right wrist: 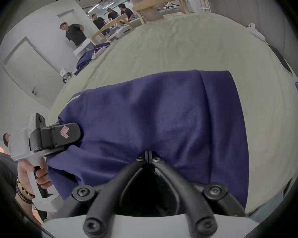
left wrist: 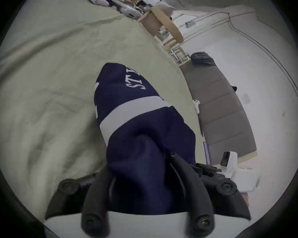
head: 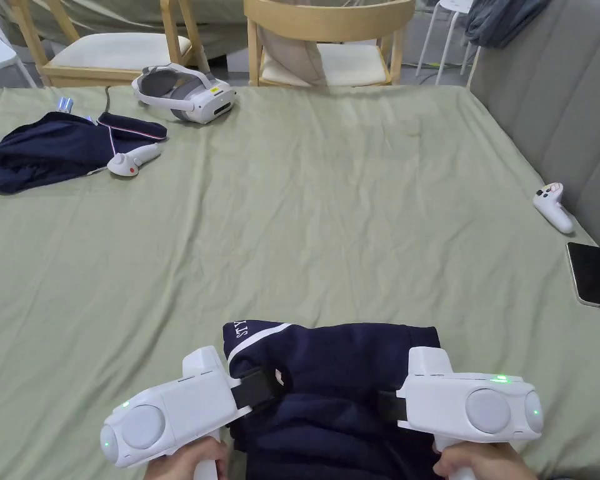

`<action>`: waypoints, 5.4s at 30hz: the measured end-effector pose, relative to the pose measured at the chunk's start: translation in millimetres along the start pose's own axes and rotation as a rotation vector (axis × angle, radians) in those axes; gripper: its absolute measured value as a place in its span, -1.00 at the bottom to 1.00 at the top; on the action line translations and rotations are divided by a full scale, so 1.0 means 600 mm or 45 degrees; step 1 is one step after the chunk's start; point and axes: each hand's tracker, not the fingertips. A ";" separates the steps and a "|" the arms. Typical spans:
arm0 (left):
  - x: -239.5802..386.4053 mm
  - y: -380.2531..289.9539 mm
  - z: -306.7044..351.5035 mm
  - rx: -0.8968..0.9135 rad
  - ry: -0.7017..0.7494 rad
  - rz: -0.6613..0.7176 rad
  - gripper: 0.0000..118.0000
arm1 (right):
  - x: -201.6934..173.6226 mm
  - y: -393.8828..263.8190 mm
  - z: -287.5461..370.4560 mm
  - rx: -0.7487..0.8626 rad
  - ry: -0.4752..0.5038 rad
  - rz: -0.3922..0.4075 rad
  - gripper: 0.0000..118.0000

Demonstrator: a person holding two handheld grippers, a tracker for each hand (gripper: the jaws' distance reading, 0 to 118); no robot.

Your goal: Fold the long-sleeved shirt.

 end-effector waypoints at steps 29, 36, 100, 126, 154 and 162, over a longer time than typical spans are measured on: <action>-0.504 0.355 0.591 0.383 0.404 0.034 -0.03 | -0.847 0.122 -0.290 0.514 0.495 0.855 -0.99; -0.427 0.379 0.628 0.619 0.600 -0.057 0.83 | -0.804 0.137 -0.221 0.547 0.517 0.886 -0.99; 0.180 0.020 0.217 1.156 0.630 -0.974 0.88 | -0.158 0.054 0.219 1.281 -0.527 0.443 1.00; 0.188 0.028 0.213 1.159 0.660 -1.011 0.88 | -0.146 0.059 0.225 1.282 -0.528 0.435 1.00; 0.190 0.026 0.214 1.164 0.653 -1.010 0.88 | -0.139 0.058 0.230 1.281 -0.540 0.433 1.00; 0.192 0.025 0.216 1.172 0.652 -1.008 0.88 | -0.139 0.058 0.231 1.282 -0.544 0.430 1.00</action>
